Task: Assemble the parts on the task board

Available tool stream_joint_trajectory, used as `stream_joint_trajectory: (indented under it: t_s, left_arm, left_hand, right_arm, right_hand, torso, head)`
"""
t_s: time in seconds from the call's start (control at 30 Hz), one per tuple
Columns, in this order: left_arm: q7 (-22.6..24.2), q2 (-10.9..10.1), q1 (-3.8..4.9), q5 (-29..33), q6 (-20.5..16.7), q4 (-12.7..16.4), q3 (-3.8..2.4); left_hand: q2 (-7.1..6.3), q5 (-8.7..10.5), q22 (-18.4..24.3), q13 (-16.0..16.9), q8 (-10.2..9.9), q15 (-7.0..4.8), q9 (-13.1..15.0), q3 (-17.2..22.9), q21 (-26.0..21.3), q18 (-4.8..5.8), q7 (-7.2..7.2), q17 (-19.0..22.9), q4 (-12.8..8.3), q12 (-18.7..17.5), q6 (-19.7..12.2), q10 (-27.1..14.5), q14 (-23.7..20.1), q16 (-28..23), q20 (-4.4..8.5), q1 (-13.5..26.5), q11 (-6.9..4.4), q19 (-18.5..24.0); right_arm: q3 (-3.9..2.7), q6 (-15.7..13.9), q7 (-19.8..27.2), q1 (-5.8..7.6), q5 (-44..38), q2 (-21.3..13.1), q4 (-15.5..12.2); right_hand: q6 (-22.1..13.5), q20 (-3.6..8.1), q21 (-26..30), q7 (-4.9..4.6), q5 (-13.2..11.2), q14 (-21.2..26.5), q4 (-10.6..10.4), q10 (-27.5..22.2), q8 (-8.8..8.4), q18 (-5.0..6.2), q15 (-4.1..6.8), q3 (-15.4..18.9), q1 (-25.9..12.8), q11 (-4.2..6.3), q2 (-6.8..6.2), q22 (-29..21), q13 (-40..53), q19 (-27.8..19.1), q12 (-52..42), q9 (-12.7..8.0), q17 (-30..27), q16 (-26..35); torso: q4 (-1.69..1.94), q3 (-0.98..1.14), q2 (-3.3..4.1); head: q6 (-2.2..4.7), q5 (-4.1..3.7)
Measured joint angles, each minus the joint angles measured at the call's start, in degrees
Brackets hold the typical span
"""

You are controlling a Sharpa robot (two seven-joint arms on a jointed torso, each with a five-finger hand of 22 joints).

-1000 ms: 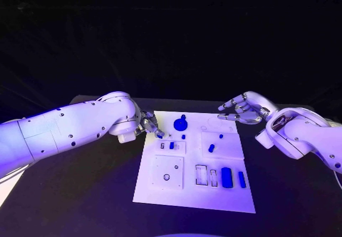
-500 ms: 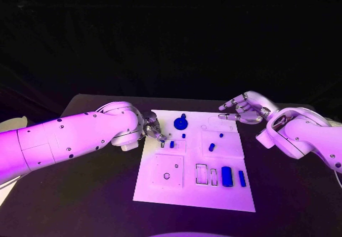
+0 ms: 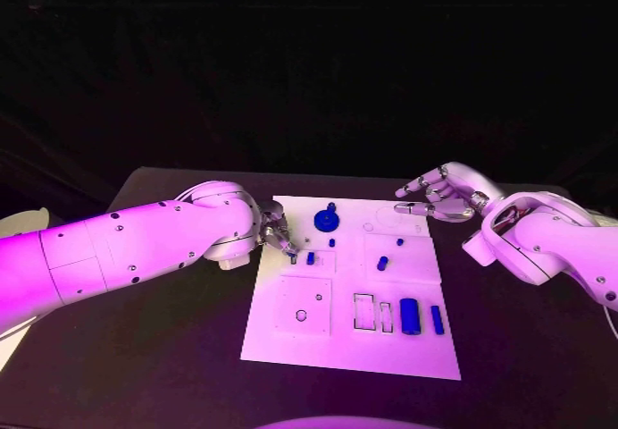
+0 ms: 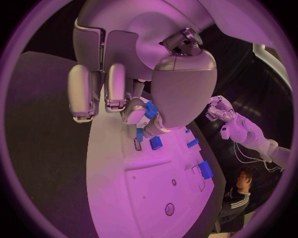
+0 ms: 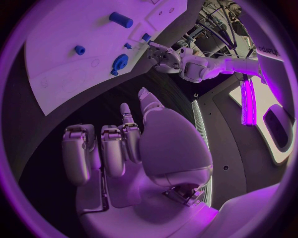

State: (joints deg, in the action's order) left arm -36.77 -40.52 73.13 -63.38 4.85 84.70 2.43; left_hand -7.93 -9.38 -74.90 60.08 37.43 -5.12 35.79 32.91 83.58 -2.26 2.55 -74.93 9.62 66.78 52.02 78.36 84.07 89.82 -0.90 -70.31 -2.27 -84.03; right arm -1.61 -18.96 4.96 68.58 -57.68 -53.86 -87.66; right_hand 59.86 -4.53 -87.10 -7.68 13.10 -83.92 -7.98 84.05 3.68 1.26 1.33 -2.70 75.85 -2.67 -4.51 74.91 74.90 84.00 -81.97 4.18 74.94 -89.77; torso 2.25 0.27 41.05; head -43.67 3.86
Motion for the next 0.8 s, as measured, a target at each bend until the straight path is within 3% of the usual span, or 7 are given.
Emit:
stream_joint_trajectory:
  t_s: [0.8]
  left_arm:
    - [-0.2, 1.4, -0.30, -0.8, 3.7, -1.5, 0.00]
  left_hand:
    - [-0.01, 0.15, 0.0, -0.5, 0.2, 0.00, 0.1, 0.3, 0.0, 0.00, 0.01, 0.0, -0.3, -0.2, 0.0, 0.0, 0.0, 0.0, 0.00, 0.0, 0.03, 0.0]
  right_arm:
    - [0.00, 0.1, 0.1, -0.04, 0.1, 0.0, 0.0]
  right_hand:
    - [0.0, 0.00, 0.0, 0.00, 0.0, 0.0, 0.0, 0.0, 0.00, 0.00, 0.00, 0.0, 0.0, 0.00, 0.00, 0.0, 0.0, 0.0, 0.0, 0.0, 0.0, 0.0]
  torso:
    - [0.03, 0.03, -0.03]
  head:
    - [-0.36, -0.16]
